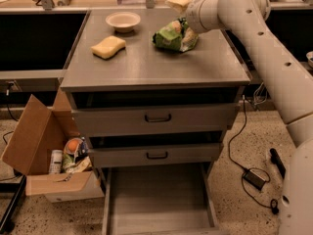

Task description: Pick green rice chip bag from bottom drawer and place on counter

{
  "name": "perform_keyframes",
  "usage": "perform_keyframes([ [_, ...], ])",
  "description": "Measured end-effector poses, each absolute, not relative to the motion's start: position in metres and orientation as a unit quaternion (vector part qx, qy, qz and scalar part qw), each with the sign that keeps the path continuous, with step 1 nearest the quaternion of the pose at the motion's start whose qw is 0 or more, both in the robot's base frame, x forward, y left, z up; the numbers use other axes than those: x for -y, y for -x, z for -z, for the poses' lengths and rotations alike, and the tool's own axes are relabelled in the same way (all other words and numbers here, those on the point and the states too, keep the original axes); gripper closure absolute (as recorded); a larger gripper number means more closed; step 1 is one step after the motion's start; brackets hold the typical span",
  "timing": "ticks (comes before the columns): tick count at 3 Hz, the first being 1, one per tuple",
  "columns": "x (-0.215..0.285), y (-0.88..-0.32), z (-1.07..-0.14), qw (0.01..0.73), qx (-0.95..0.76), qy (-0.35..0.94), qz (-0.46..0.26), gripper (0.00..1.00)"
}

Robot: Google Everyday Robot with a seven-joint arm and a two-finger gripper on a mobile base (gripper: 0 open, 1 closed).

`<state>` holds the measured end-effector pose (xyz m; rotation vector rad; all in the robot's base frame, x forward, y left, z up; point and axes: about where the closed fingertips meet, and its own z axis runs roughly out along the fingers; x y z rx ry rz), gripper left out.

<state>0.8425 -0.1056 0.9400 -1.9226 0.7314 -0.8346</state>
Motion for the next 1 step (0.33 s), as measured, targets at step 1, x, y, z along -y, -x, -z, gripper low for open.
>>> perform_keyframes([
  [1,0.107,-0.8418,-0.94,0.448,-0.293,0.776,0.335,0.0],
])
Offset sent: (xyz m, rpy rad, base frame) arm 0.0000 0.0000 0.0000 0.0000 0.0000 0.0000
